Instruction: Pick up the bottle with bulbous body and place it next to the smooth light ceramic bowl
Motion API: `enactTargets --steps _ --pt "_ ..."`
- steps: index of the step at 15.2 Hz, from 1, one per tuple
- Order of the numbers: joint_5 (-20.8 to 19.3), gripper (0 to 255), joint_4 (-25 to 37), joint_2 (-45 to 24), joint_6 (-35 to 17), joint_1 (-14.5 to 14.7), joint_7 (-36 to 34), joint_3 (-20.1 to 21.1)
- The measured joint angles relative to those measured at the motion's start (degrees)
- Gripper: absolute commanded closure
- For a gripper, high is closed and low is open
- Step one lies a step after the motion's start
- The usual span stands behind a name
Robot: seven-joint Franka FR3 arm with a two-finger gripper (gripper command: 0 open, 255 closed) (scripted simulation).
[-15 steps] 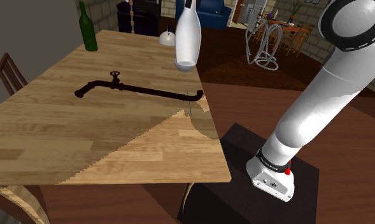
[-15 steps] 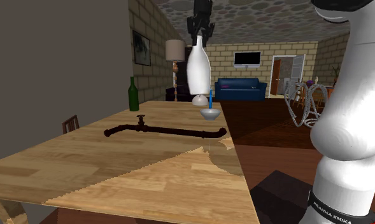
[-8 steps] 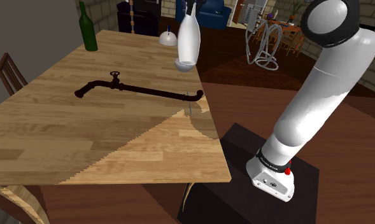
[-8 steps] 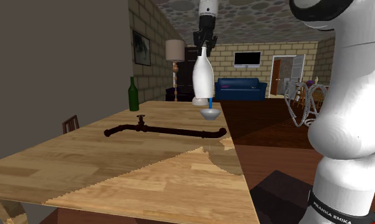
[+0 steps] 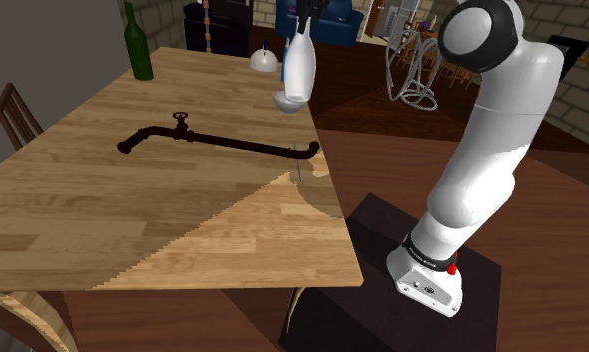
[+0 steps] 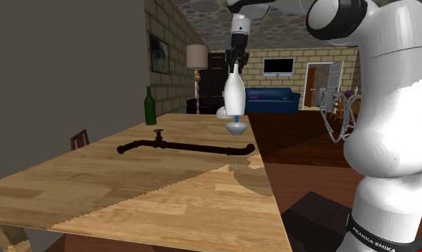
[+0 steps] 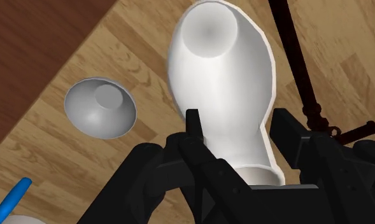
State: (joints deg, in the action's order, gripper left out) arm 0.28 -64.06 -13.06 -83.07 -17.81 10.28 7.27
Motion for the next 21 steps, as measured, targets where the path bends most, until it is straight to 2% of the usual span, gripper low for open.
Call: enactTargets --steps 3,7,9,15,21 --pt "-0.22 255 6.44 -5.73 0.82 -1.25 2.29 -0.82" --pt "-0.5 255 19.11 -15.59 3.75 -2.86 5.24 -1.74" --pt "-0.4 255 17.58 -15.76 2.12 -3.36 5.83 -1.86" --pt "0.05 255 5.3 -11.16 -5.59 -4.08 6.33 -1.86" --pt "0.26 255 -2.86 -8.92 -11.53 -4.34 6.53 -1.86"
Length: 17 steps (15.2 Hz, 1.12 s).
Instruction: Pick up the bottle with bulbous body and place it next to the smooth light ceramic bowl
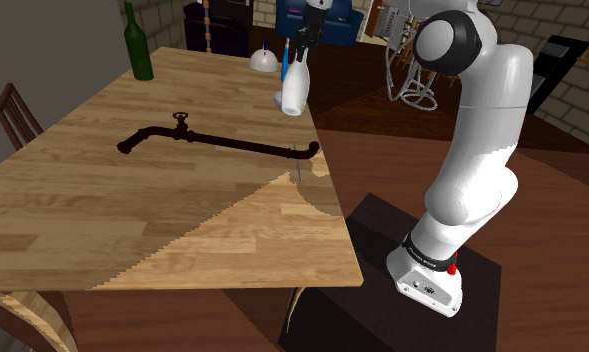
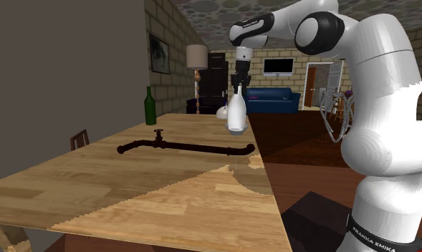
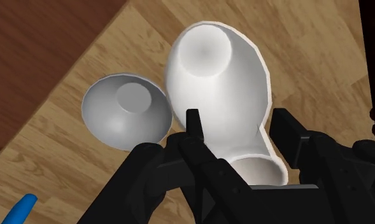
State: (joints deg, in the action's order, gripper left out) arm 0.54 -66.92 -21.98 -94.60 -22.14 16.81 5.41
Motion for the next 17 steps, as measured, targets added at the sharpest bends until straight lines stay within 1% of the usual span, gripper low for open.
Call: enactTargets --steps 5,10,17 --pt "0.14 255 -6.23 1.43 -4.79 -0.13 0.14 0.0" --pt "0.23 255 -11.08 2.07 -9.0 -0.24 0.31 -0.01" --pt "0.25 255 -12.16 2.15 -10.04 -0.28 0.38 -0.03"
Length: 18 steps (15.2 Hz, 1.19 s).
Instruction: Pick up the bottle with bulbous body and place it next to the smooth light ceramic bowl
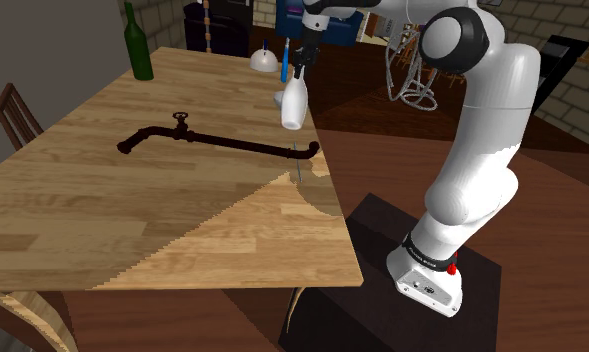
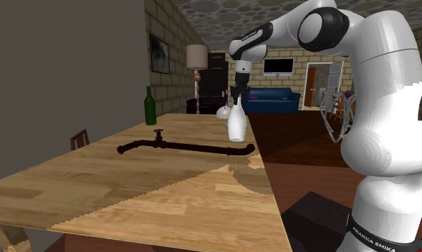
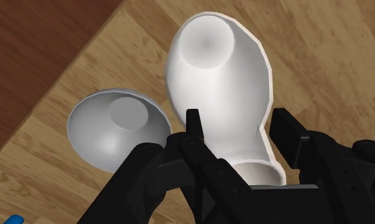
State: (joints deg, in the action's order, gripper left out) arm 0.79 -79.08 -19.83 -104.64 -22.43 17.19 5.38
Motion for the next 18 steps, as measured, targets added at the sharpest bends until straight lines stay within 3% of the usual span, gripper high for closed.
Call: enactTargets --steps 1,7,12,18 --pt "0.0 0 -0.01 0.0 -0.01 0.0 0.0 0.0" --pt "0.0 0 0.02 0.01 -0.01 0.0 0.01 0.0" --pt "-0.02 0 6.57 -0.09 6.35 -0.03 -0.04 -0.01" --pt "-0.03 0 7.67 -0.22 7.4 -0.04 -0.04 -0.02"
